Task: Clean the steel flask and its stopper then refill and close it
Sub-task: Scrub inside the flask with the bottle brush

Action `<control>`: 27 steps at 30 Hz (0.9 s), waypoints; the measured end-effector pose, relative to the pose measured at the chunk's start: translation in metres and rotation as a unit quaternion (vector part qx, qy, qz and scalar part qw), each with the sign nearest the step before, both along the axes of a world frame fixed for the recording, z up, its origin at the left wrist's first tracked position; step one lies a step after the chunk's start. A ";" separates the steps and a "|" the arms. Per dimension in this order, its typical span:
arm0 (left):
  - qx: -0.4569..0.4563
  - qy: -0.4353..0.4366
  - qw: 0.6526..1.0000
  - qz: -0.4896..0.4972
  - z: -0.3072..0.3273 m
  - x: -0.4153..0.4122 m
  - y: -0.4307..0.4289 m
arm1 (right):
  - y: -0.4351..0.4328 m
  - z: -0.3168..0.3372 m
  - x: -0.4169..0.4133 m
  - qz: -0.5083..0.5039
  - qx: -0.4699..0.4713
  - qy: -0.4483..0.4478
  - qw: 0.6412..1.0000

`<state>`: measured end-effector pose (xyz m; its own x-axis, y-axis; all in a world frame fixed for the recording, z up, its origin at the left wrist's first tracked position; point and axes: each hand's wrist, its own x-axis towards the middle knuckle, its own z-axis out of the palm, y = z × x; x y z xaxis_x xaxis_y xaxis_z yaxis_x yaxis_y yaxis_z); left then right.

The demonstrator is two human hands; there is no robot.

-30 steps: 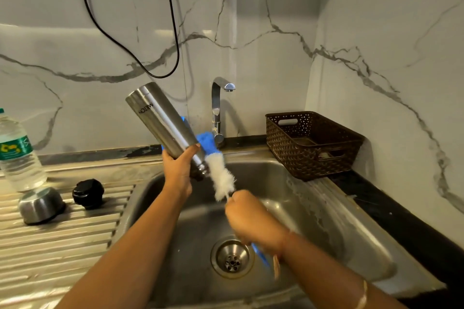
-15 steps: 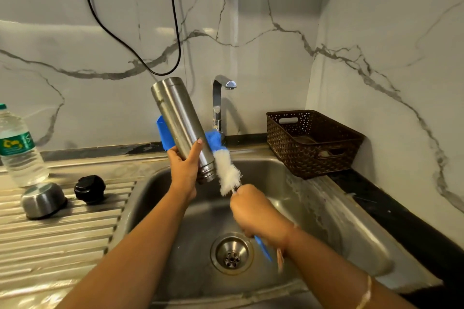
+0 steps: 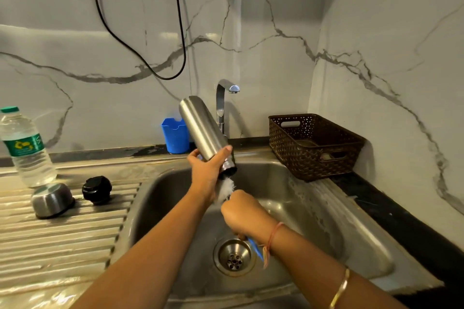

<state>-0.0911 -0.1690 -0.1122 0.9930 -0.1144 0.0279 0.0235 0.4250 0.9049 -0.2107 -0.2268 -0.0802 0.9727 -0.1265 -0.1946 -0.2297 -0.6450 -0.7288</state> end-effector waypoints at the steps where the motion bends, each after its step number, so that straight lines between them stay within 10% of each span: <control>1: 0.006 0.003 1.000 0.012 -0.003 0.001 0.000 | -0.002 -0.003 0.002 -0.017 0.001 -0.007 1.000; 11: 0.009 -0.042 0.998 0.037 -0.012 0.018 0.033 | -0.035 0.014 0.001 -0.097 0.098 0.016 0.990; 27: -0.049 -0.024 0.997 0.062 0.005 0.007 0.014 | -0.007 0.003 -0.015 -0.018 -0.055 -0.047 0.997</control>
<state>-0.0844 -0.1551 -0.1077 0.9966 0.0151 0.0809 -0.0773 0.5091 0.8572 -0.2254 -0.2337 -0.0771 0.9805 -0.1771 -0.0857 -0.1880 -0.7151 -0.6733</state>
